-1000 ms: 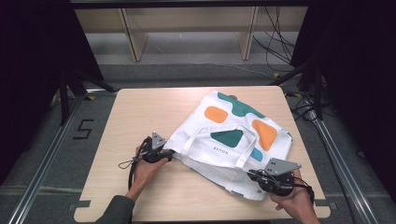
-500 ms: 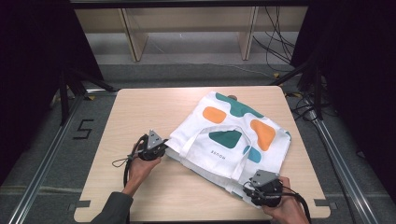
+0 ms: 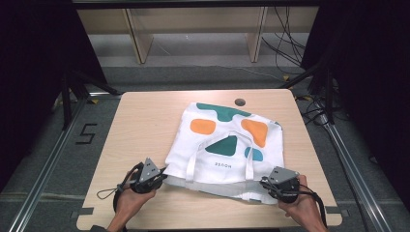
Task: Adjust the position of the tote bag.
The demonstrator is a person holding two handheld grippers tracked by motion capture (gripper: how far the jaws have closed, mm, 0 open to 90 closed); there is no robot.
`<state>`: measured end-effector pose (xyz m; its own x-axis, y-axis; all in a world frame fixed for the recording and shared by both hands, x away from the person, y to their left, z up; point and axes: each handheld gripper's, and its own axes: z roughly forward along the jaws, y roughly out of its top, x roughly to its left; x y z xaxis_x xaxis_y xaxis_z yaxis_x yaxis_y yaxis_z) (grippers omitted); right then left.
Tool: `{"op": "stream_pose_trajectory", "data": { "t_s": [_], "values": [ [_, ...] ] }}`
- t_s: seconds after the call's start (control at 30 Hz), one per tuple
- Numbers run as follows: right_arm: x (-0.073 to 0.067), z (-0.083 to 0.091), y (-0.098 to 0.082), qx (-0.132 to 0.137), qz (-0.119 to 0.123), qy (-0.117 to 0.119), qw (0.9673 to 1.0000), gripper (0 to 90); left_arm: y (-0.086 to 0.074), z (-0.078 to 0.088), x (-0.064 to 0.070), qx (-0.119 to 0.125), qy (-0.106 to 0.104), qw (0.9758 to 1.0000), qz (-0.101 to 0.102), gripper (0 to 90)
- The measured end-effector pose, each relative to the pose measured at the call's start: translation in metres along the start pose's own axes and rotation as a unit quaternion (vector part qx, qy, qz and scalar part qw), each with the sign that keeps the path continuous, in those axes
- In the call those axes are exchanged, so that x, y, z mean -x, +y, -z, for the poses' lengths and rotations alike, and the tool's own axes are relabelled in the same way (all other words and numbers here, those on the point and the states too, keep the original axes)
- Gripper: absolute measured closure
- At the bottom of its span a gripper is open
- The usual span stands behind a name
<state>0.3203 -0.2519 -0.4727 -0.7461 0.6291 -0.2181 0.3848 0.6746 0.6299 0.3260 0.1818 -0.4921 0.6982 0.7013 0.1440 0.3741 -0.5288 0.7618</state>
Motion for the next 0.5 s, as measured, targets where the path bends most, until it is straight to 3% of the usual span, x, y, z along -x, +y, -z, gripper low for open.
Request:
{"op": "stream_pose_trajectory", "data": {
  "t_s": [0.07, 0.17, 0.2, 0.27, 0.3, 0.33, 0.4, 0.5],
  "values": [
    [0.005, -0.002, 0.000, 0.003, -0.001, -0.004, 1.0000, 76.8, -0.004, 0.003, 0.011, 0.003, -0.007, 1.0000, 0.006, 80.5],
    [0.009, -0.004, -0.001, 0.007, -0.008, -0.008, 0.9999, 73.0, -0.004, 0.009, 0.016, -0.010, -0.010, 0.9999, -0.005, 78.8],
    [0.013, -0.005, -0.003, 0.010, -0.014, -0.014, 0.9998, 66.2, -0.004, 0.012, 0.021, -0.006, -0.014, 0.9999, 0.000, 78.1],
    [0.015, -0.005, -0.004, 0.007, -0.024, -0.015, 0.9996, 63.3, -0.004, 0.012, 0.023, 0.001, -0.017, 0.9998, 0.007, 76.7],
    [0.019, -0.007, -0.007, 0.004, -0.039, -0.019, 0.9990, 59.9, -0.004, 0.010, 0.024, -0.001, -0.008, 1.0000, 0.005, 69.3],
    [0.021, -0.008, -0.009, 0.002, -0.046, -0.018, 0.9988, 59.0, -0.002, 0.009, 0.022, 0.004, 0.001, 0.9997, -0.026, 63.6],
    [0.022, -0.008, -0.011, 0.000, -0.051, -0.018, 0.9985, 57.1, 0.002, 0.007, 0.024, 0.009, 0.006, 0.9993, -0.035, 57.9],
    [0.022, -0.007, -0.011, 0.003, -0.049, -0.018, 0.9986, 55.5, 0.005, 0.003, 0.031, 0.009, 0.013, 0.9995, -0.029, 51.3]
  ]
}}
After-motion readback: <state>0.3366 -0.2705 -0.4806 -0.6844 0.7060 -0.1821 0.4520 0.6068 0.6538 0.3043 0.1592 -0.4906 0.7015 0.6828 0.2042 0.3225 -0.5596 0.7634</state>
